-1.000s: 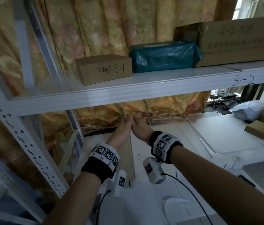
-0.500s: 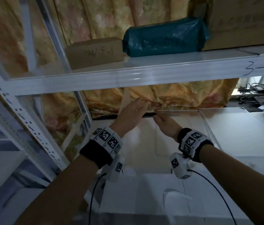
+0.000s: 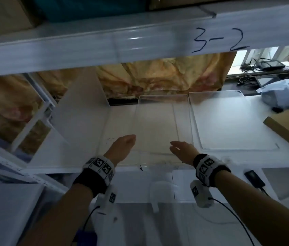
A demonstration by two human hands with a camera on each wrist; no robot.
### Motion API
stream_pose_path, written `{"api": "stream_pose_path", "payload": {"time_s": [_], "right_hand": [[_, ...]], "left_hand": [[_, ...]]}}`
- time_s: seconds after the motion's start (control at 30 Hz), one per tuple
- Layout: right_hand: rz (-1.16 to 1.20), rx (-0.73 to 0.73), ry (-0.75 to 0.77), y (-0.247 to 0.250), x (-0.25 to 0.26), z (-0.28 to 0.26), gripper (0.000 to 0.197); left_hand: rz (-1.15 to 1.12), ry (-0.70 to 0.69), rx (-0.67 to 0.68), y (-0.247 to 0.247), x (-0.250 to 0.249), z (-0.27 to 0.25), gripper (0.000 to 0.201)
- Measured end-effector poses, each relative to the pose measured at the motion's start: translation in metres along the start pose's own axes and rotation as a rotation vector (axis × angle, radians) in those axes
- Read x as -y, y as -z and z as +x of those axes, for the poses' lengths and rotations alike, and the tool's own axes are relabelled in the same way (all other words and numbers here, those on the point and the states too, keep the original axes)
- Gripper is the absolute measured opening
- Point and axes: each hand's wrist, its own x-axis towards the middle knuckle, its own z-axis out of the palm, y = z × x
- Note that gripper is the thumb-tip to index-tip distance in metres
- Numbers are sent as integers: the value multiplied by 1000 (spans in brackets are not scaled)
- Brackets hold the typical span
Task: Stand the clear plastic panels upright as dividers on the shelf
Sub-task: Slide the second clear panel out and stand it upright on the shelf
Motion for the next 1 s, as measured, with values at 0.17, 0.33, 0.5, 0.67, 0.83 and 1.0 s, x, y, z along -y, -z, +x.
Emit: {"api": "stream_pose_path", "payload": {"time_s": [0.17, 0.33, 0.5, 0.67, 0.83, 1.0], "right_hand": [[-107, 87, 55, -29, -26, 7, 46], [-186, 24, 232, -52, -34, 19, 41], [-288, 50, 263, -53, -43, 23, 46], [-300, 132, 278, -45, -46, 28, 73], [-324, 264, 252, -34, -43, 32, 46], [-329, 327, 268, -29, -42, 39, 49]], "left_hand": [[6, 88, 100, -33, 50, 22, 49], [167, 81, 147, -50, 93, 39, 55], [381, -66, 147, -51, 115, 52, 55], [519, -187, 44, -49, 136, 63, 76], [488, -225, 26, -49, 133, 70, 77], [449, -235, 70, -49, 141, 75, 74]]}}
